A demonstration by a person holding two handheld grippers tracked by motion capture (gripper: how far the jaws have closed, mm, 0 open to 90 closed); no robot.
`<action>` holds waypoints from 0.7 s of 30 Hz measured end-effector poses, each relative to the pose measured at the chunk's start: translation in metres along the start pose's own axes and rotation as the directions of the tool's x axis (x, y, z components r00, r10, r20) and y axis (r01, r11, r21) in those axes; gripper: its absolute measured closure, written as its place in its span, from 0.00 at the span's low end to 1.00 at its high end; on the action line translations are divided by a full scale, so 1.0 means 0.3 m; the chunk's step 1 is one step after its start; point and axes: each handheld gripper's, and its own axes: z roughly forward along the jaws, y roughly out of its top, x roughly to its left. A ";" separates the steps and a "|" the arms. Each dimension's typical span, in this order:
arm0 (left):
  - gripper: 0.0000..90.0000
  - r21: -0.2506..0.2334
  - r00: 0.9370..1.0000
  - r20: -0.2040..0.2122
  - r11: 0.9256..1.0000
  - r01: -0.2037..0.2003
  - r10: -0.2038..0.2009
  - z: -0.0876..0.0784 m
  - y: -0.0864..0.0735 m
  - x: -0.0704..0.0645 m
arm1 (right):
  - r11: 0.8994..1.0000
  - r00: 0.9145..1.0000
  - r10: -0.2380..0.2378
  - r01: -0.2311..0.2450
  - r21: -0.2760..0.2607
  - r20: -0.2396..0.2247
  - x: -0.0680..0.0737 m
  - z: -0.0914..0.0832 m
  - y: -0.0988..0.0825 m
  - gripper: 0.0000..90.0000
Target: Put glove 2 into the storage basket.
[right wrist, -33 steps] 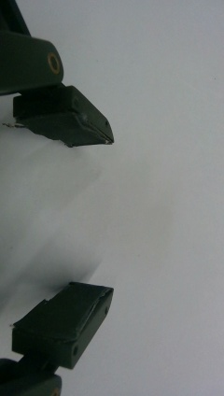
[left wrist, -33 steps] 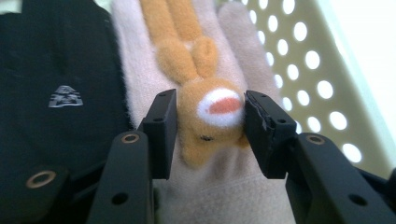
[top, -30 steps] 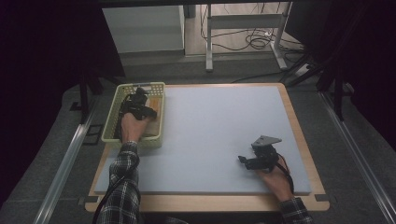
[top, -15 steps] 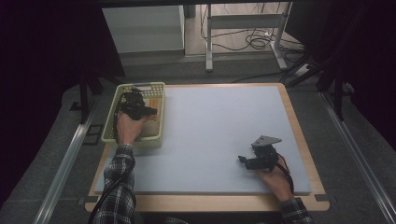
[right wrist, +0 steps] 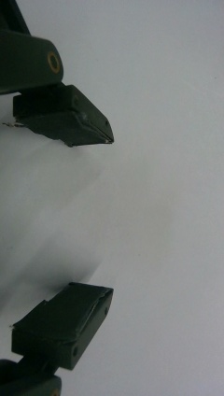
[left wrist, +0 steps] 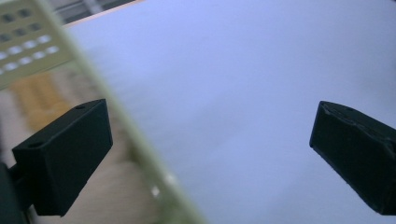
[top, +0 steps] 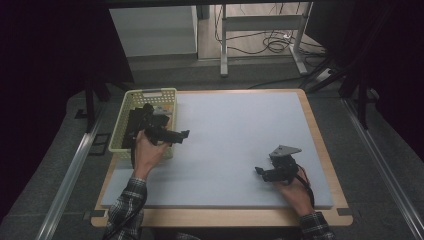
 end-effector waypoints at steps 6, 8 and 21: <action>0.00 -0.025 0.994 0.088 0.997 -0.069 0.071 0.012 -0.074 -0.137 | 1.000 1.000 -0.001 0.001 0.000 0.001 0.000 0.000 0.000 0.23; 0.00 -0.022 0.991 0.109 0.997 -0.077 0.079 0.025 -0.108 -0.166 | 1.000 1.000 -0.002 0.002 0.000 0.001 0.000 0.000 0.000 0.23; 0.00 0.088 0.987 0.110 0.988 -0.126 0.116 0.141 -0.315 -0.244 | 1.000 1.000 -0.002 0.002 0.000 0.002 0.000 0.000 0.000 0.23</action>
